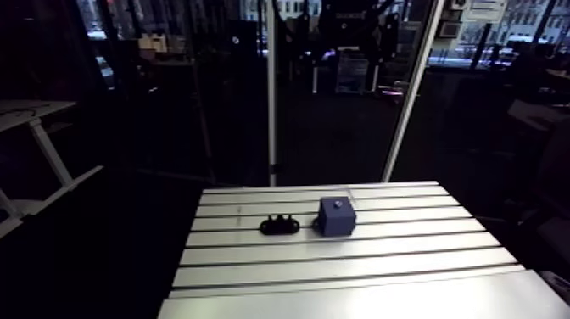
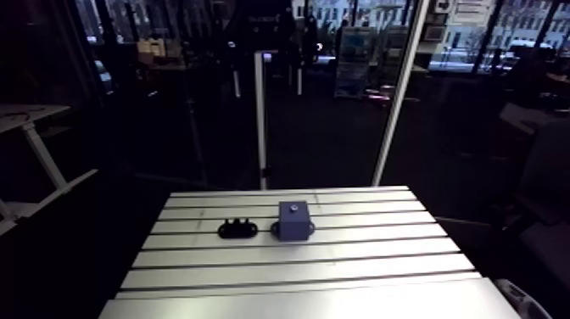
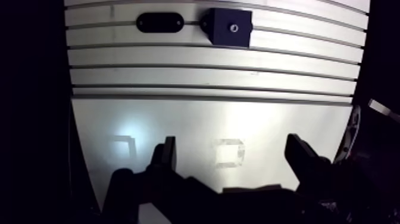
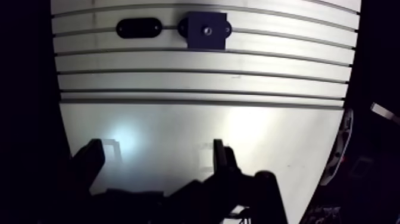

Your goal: Pick up the M10 bolt and insert it into the hole until fully seated.

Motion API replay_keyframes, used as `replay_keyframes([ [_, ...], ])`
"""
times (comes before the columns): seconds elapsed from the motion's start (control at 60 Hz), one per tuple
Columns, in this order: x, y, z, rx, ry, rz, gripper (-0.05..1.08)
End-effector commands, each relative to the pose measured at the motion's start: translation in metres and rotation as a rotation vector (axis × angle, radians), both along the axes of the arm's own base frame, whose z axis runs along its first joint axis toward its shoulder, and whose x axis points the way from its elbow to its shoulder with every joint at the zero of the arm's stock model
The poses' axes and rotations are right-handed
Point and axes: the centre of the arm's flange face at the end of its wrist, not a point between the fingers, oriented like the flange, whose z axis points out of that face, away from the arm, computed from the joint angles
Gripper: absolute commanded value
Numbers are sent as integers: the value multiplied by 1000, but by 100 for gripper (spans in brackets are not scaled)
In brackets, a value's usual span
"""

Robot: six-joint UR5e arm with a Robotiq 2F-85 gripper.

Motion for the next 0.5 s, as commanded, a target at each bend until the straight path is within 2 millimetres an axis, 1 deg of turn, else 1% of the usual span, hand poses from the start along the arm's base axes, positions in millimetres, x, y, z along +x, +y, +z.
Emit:
replay_keyframes([
  [0.017, 0, -1, -5, -1, -11, 2, 1],
  [0.5, -2, 0, -6, -1, -9, -1, 1],
])
